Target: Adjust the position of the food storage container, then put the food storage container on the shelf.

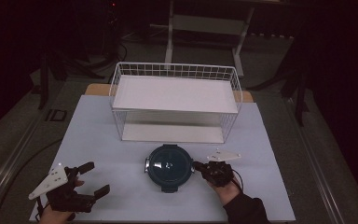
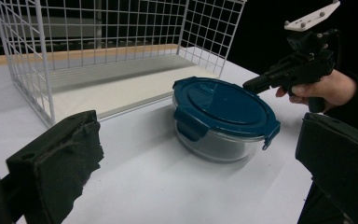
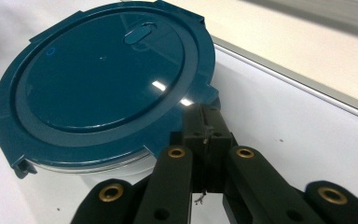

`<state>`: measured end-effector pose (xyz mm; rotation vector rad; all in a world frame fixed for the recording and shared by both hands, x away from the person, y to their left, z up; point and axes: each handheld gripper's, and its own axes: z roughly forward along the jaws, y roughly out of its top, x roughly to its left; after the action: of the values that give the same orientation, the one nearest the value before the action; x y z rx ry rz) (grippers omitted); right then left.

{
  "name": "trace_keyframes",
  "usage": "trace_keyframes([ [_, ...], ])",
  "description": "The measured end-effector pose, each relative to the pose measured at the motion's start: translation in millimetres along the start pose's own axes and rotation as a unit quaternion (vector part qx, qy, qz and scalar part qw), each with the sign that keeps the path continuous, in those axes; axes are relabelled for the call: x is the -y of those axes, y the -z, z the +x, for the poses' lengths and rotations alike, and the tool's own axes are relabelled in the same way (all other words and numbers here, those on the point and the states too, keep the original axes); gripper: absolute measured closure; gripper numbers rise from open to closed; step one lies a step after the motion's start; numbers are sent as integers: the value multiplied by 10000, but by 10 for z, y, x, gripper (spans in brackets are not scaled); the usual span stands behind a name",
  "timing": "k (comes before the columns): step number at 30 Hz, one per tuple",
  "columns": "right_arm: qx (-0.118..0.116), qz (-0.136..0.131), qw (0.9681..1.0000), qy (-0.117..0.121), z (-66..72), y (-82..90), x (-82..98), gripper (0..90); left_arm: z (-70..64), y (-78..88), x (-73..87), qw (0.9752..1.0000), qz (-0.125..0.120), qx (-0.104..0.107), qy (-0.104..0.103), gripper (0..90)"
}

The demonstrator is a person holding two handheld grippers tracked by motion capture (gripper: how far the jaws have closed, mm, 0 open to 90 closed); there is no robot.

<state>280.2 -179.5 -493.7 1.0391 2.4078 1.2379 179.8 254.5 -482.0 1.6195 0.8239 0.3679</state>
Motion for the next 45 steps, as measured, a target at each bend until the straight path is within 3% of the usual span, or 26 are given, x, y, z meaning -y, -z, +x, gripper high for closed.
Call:
trace_keyframes([
  [10,-104,-22,9999,26,73,-98,-55,900,0,-1,1,10000,6,16,1,3],
  [12,-134,-40,9999,-68,62,-100,-53,900,1,3,1,10000,0,8,8,3],
  [14,-28,-47,10000,-6,71,-90,-46,900,2,4,2,10000,-10,11,16,3],
  [20,-38,-295,9995,-102,22,30,-49,850,1,0,3,10000,5,20,30,3],
  [25,-222,-609,9979,32,47,169,-97,671,-31,-23,-24,10000,62,31,-11,3],
  [27,-289,-760,9967,65,72,222,-121,553,-57,-33,-48,9999,76,64,-24,3],
  [28,-289,-760,9967,65,72,222,-121,553,-57,-33,-48,9999,76,64,-24,3],
  [29,-360,-926,9950,90,98,272,-141,414,-91,-45,-79,9999,92,84,-73,3],
  [30,-360,-926,9950,90,98,272,-141,414,-91,-45,-79,9999,92,84,-73,3],
  [31,-516,-1051,9930,142,122,318,-162,296,-111,-54,-101,9998,119,105,-76,3],
  [33,-505,-1116,9919,333,160,340,-176,161,-148,-83,-150,9996,203,150,-120,3],
  [35,-639,-1257,9893,385,168,364,-194,134,-166,-107,-191,9994,263,190,-126,3],
  [37,-627,-1348,9875,526,175,390,-218,111,-180,-130,-236,9992,304,252,-117,3],
  [41,-487,-1500,9854,648,183,448,-264,111,-196,-165,-314,9989,357,282,-129,3],
  [42,-358,-1625,9833,732,195,495,-294,111,-200,-196,-368,9988,405,248,-143,3],
  [45,-142,-1724,9813,848,204,529,-308,111,-201,-237,-424,9988,421,245,-100,3],
])
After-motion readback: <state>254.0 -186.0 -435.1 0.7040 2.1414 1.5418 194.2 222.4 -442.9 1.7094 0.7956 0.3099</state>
